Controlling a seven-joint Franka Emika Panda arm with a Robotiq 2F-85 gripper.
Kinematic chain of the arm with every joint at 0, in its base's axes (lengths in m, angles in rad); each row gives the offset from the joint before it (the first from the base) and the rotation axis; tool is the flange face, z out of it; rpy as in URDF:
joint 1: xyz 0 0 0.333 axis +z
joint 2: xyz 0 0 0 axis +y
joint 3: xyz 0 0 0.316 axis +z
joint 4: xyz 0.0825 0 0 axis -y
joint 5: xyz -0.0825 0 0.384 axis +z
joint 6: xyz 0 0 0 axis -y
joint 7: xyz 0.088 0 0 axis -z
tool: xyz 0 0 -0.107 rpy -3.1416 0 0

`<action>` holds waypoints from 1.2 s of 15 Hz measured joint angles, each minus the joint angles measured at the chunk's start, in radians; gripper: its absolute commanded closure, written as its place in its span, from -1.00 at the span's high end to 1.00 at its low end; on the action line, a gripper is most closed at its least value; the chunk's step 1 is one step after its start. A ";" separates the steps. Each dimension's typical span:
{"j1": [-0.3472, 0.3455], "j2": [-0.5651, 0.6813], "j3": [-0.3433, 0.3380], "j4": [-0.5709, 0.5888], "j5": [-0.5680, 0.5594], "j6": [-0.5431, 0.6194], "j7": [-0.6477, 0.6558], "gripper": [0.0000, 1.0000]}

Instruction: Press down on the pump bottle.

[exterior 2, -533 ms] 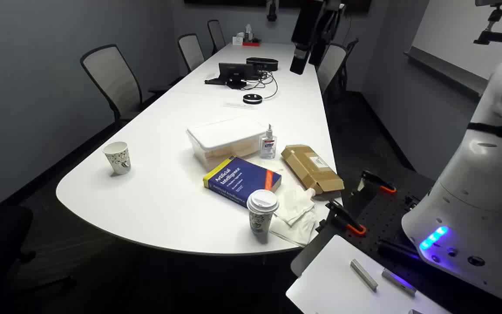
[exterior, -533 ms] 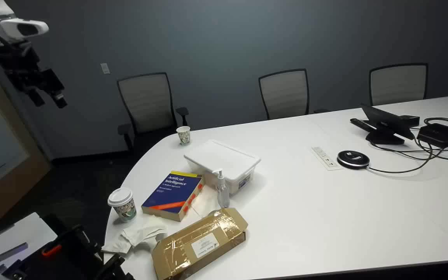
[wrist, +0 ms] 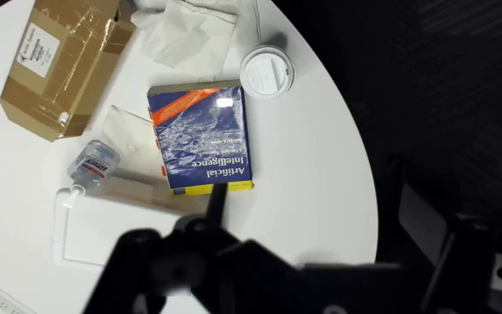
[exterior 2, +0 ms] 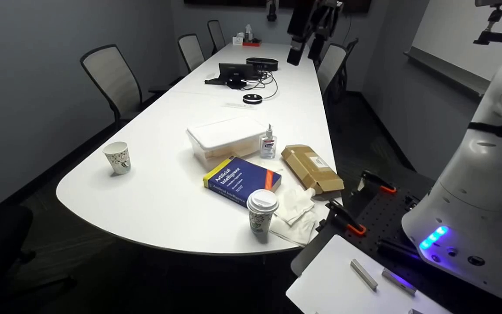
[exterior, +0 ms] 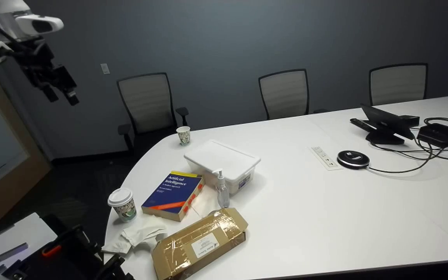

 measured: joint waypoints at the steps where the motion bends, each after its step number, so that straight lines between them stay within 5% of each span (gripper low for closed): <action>1: -0.029 0.027 -0.019 0.018 -0.003 0.010 0.000 1.00; 8: -0.220 0.393 -0.117 0.245 -0.062 0.194 0.044 1.00; 18: -0.263 0.870 -0.230 0.571 -0.068 0.304 0.070 1.00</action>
